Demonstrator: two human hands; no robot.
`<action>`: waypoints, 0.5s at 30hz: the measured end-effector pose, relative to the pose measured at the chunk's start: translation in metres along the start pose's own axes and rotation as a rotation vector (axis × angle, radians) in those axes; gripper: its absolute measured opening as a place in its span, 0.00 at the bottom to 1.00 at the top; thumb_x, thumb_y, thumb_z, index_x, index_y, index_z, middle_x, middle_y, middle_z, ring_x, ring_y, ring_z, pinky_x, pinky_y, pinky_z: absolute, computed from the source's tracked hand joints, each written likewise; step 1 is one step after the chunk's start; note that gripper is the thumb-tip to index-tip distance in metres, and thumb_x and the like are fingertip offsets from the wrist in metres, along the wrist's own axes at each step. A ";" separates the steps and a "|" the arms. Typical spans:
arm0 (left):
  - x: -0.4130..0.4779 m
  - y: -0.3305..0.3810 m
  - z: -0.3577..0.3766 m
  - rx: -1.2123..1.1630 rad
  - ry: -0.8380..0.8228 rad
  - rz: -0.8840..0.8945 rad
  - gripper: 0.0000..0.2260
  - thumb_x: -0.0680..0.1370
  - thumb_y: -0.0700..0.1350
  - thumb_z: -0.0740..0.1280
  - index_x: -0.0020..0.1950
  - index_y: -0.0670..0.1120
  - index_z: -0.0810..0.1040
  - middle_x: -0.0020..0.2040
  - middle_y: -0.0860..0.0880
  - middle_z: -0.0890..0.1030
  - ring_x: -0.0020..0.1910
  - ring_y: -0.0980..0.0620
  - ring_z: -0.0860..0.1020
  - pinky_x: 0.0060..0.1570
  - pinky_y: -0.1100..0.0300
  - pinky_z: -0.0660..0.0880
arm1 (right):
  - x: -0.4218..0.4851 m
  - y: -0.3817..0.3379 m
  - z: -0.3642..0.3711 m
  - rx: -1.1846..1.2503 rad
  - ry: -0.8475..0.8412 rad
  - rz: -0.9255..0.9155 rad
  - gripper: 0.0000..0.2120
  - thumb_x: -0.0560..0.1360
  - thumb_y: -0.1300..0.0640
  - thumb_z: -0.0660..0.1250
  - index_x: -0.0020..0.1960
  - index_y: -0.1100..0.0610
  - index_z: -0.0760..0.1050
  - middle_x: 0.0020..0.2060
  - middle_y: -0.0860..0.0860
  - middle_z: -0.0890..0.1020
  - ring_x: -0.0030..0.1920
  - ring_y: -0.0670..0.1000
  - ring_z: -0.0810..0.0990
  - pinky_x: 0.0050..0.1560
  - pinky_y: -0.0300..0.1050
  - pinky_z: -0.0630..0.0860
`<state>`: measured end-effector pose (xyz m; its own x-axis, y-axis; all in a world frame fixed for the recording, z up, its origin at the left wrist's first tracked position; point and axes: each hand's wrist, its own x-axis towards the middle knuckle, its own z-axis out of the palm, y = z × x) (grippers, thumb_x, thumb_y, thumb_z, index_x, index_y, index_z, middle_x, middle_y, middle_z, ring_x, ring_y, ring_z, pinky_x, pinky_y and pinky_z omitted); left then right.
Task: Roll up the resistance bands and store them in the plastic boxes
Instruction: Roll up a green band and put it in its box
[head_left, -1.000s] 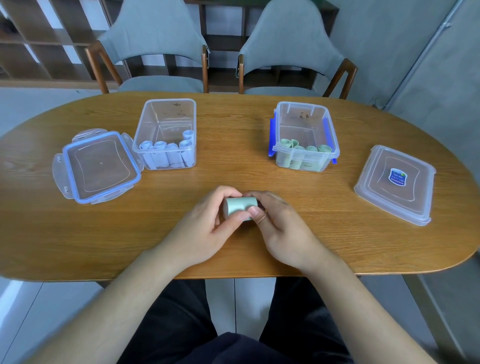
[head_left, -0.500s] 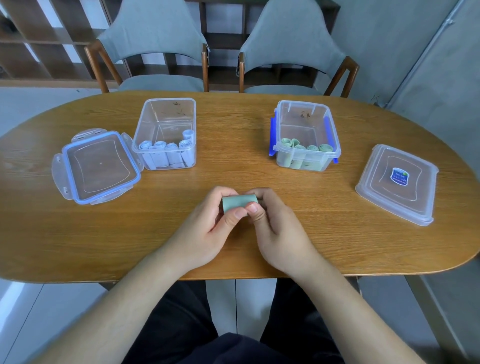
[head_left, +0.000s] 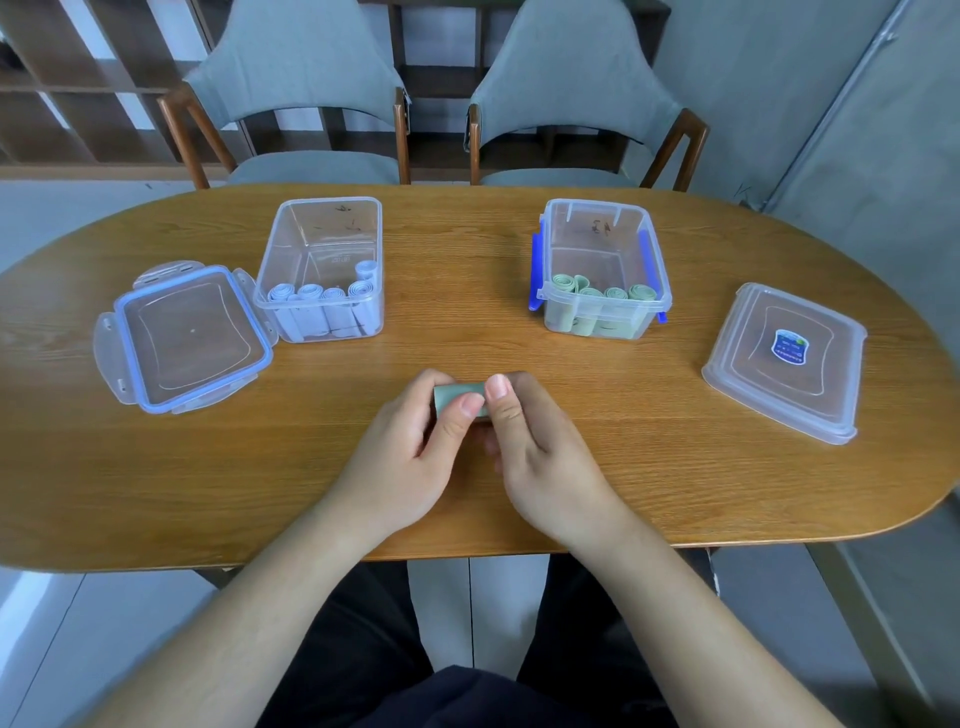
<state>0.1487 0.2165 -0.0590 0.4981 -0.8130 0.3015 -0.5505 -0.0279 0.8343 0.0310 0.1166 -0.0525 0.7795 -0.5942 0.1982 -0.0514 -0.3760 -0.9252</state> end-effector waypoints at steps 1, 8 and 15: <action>0.001 0.000 0.001 0.004 0.016 -0.004 0.14 0.83 0.55 0.58 0.48 0.47 0.75 0.42 0.55 0.80 0.42 0.55 0.78 0.40 0.65 0.72 | 0.001 0.000 -0.001 0.050 -0.019 0.008 0.15 0.82 0.44 0.54 0.49 0.53 0.73 0.35 0.38 0.78 0.37 0.42 0.77 0.41 0.34 0.70; 0.012 0.001 0.006 0.040 0.017 -0.002 0.17 0.82 0.58 0.56 0.44 0.48 0.73 0.36 0.53 0.79 0.37 0.53 0.77 0.39 0.57 0.73 | 0.003 0.004 0.003 0.251 0.062 0.116 0.11 0.83 0.50 0.59 0.54 0.56 0.75 0.35 0.45 0.77 0.33 0.44 0.74 0.37 0.43 0.71; 0.018 0.009 0.024 -0.137 0.063 -0.036 0.14 0.82 0.55 0.58 0.48 0.46 0.74 0.38 0.58 0.78 0.37 0.59 0.75 0.41 0.64 0.70 | 0.010 0.005 -0.001 0.323 0.198 0.065 0.10 0.80 0.51 0.62 0.51 0.59 0.75 0.33 0.43 0.78 0.35 0.44 0.75 0.39 0.41 0.70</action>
<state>0.1365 0.1879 -0.0567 0.5592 -0.7750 0.2945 -0.4370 0.0263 0.8991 0.0377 0.1080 -0.0543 0.6439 -0.7471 0.1651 0.1271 -0.1084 -0.9859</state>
